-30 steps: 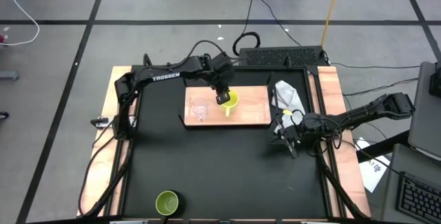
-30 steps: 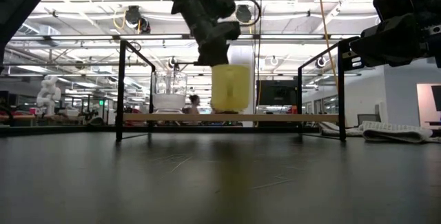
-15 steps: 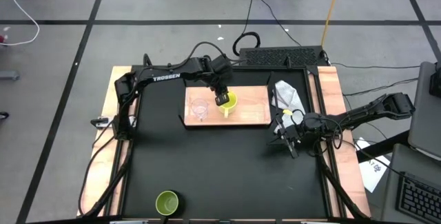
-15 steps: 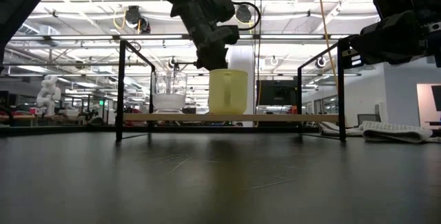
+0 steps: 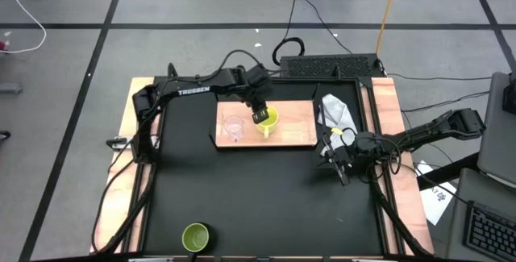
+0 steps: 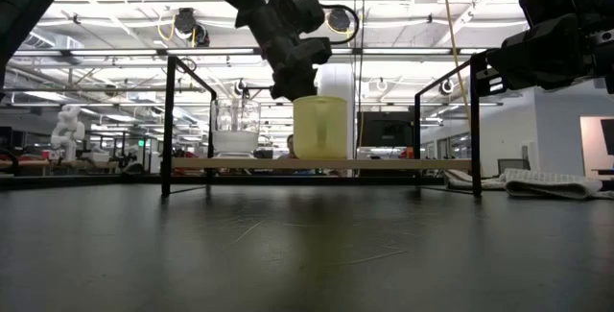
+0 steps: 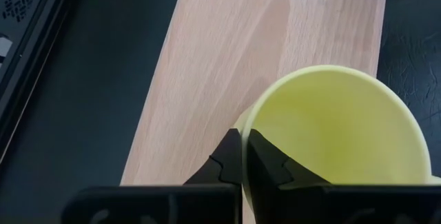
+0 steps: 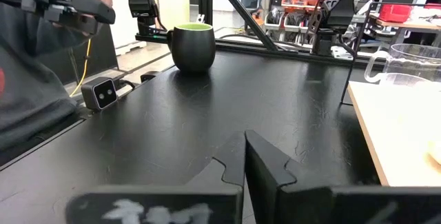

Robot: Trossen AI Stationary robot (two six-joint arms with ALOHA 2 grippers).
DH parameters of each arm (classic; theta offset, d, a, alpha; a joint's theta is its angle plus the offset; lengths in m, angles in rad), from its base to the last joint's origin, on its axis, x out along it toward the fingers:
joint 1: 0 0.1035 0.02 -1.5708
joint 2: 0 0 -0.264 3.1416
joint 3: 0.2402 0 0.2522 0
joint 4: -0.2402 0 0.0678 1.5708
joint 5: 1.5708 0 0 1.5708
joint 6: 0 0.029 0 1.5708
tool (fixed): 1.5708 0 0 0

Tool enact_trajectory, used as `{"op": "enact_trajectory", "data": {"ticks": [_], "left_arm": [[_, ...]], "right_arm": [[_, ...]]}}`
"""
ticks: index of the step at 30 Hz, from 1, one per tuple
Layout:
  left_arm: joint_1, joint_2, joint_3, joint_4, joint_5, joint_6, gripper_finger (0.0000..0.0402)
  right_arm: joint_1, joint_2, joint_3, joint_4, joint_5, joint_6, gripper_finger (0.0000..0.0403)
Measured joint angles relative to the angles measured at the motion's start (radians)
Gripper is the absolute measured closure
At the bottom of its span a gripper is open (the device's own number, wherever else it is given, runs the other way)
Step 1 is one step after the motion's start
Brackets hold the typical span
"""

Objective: Stack small to large cups/mugs on shelf
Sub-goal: Put the yellow mug on the shelf

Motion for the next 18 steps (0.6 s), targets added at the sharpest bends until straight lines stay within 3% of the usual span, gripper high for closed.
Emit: {"op": "enact_trajectory", "data": {"ticks": [18], "left_arm": [[-0.006, 0.002, -0.016, 0.016, -0.03, 0.011, 0.0398]], "right_arm": [[0.0, 0.0, 0.0, 0.0, 0.0, 0.0, 0.0403]]}}
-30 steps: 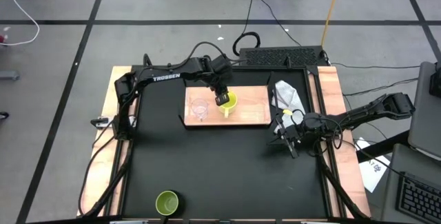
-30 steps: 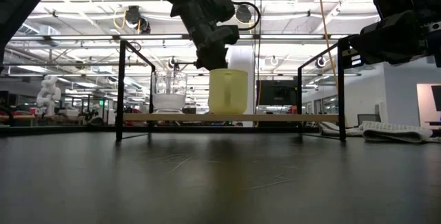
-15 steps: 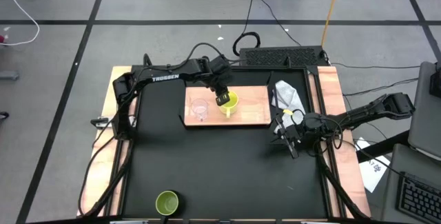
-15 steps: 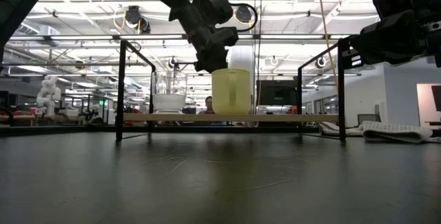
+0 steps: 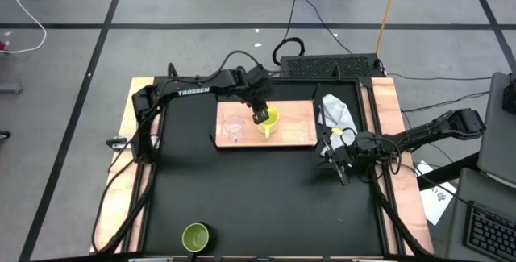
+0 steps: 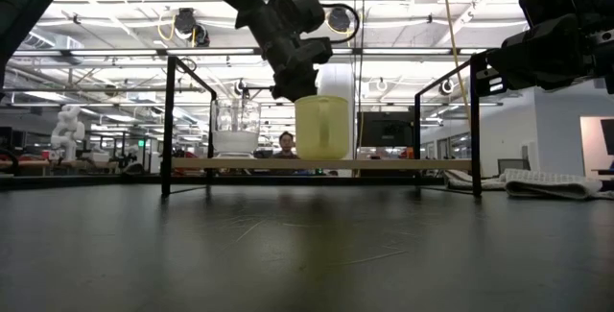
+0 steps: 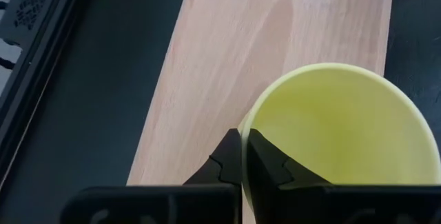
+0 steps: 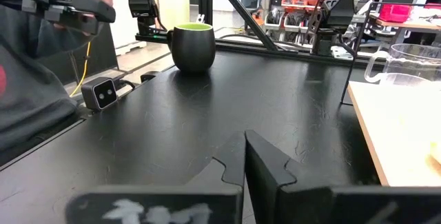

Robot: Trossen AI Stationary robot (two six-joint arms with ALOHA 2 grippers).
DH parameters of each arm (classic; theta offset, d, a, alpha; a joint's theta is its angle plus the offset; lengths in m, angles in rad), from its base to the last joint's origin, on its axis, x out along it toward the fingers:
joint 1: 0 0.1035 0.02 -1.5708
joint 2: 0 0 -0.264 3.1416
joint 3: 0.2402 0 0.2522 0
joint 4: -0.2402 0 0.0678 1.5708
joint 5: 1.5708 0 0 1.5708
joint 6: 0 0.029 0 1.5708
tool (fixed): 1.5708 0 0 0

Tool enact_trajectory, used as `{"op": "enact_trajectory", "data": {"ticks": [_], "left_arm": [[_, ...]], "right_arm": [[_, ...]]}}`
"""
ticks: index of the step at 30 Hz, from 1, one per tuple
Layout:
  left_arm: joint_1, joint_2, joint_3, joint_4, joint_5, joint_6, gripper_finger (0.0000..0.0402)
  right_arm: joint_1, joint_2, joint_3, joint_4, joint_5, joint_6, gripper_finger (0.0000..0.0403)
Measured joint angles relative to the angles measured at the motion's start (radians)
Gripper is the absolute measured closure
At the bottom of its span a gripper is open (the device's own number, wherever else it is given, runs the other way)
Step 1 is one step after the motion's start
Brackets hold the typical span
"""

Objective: Stack small to large cups/mugs on shelf
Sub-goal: Put the yellow mug on the shelf

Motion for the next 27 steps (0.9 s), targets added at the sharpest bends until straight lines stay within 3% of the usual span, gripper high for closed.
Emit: {"op": "enact_trajectory", "data": {"ticks": [15, 27], "left_arm": [[-0.044, 0.001, -0.001, -0.005, -0.089, 0.012, 0.0397], [-0.043, 0.006, -0.006, -0.023, -0.108, 0.0, 0.0351]], "right_arm": [[0.0, 0.0, 0.0, -0.001, 0.0, 0.0, 0.0403], [0.0, 0.0, 0.0, -0.001, 0.0, 0.0, 0.0403]]}}
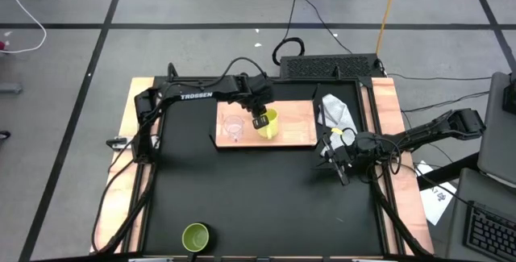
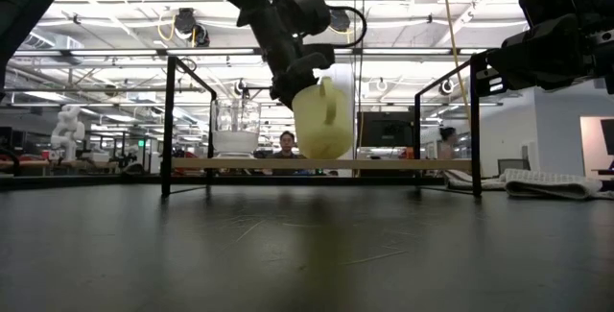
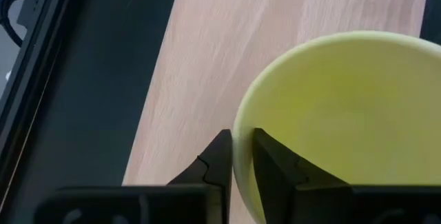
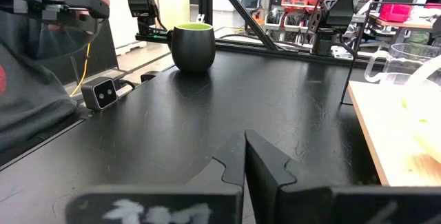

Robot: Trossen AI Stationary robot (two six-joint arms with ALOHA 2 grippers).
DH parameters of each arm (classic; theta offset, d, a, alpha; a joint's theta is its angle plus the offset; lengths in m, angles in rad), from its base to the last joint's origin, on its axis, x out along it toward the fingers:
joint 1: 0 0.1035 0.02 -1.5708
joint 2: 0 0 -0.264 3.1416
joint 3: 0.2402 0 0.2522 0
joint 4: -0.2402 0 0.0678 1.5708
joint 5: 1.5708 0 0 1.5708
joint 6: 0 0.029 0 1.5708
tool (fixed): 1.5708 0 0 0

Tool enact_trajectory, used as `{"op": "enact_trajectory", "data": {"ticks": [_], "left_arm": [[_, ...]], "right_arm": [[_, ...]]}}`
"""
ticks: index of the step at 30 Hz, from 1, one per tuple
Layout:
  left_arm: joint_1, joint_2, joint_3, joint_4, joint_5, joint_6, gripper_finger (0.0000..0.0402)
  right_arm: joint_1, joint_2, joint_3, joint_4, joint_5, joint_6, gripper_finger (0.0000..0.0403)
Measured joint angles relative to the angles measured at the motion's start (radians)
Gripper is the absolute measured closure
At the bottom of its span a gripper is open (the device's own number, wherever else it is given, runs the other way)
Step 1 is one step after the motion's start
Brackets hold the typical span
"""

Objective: Stack small to large cups/mugs on shelf
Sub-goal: Put the yellow mug on the shelf

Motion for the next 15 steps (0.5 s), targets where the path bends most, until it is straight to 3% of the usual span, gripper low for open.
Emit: {"op": "enact_trajectory", "data": {"ticks": [6, 15], "left_arm": [[-0.004, 0.0, 0.0, 0.002, -0.01, 0.017, 0.0347], [-0.069, -0.001, 0.002, 0.007, -0.176, 0.055, 0.0346]], "right_arm": [[0.0, 0.0, 0.0, 0.0, 0.0, 0.0, 0.0403], [0.0, 0.0, 0.0, -0.001, 0.0, 0.0, 0.0403]]}}
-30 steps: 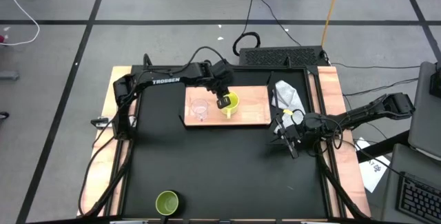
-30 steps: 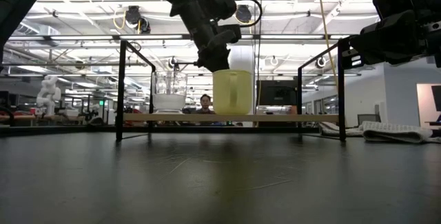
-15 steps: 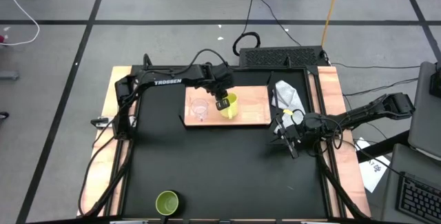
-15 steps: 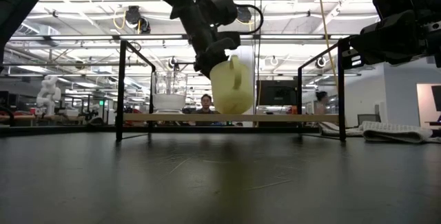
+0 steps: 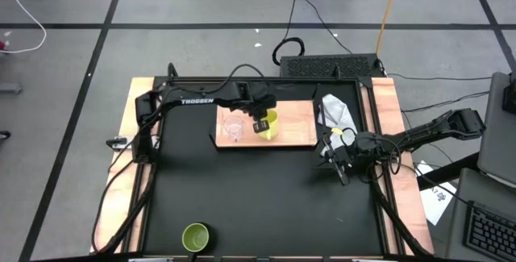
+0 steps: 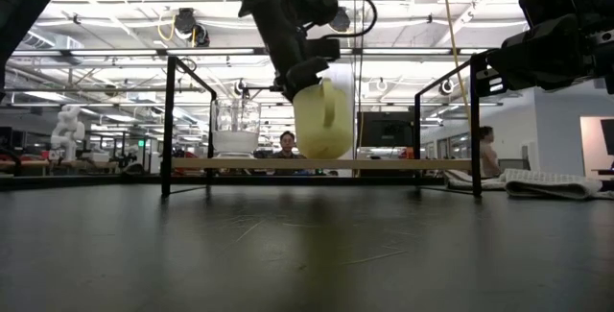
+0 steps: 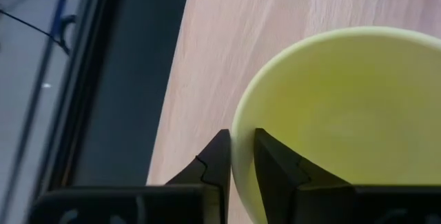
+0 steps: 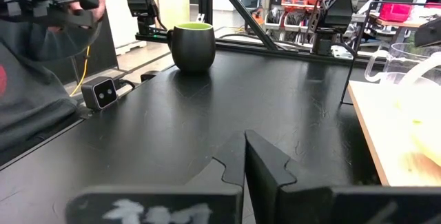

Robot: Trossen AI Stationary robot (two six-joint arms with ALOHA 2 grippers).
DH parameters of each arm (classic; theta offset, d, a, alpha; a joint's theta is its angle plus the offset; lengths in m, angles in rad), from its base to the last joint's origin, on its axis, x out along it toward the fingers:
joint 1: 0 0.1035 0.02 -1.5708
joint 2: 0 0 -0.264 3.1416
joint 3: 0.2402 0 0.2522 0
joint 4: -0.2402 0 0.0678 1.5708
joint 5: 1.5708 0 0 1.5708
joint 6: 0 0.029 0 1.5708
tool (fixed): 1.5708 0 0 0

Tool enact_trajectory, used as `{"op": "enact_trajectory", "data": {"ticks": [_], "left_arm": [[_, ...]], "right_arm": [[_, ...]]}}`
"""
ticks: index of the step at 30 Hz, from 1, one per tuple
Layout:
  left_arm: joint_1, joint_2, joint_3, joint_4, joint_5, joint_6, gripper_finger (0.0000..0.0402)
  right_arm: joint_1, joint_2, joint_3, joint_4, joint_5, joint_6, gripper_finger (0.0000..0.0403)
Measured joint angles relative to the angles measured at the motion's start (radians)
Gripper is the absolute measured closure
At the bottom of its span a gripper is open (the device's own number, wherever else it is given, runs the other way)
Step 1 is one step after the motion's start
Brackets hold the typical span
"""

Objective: Stack small to large cups/mugs on shelf
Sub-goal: Put the yellow mug on the shelf

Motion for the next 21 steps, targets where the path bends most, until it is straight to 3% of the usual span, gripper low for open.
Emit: {"op": "enact_trajectory", "data": {"ticks": [13, 21], "left_arm": [[-0.108, -0.001, 0.0, -0.001, -0.213, -0.008, 0.0346], [-0.151, -0.001, 0.0, -0.003, -0.261, -0.026, 0.0346]], "right_arm": [[0.0, 0.0, 0.0, -0.002, 0.0, 0.0, 0.0403], [0.0, 0.001, 0.0, -0.007, 0.0, 0.0, 0.0403]]}}
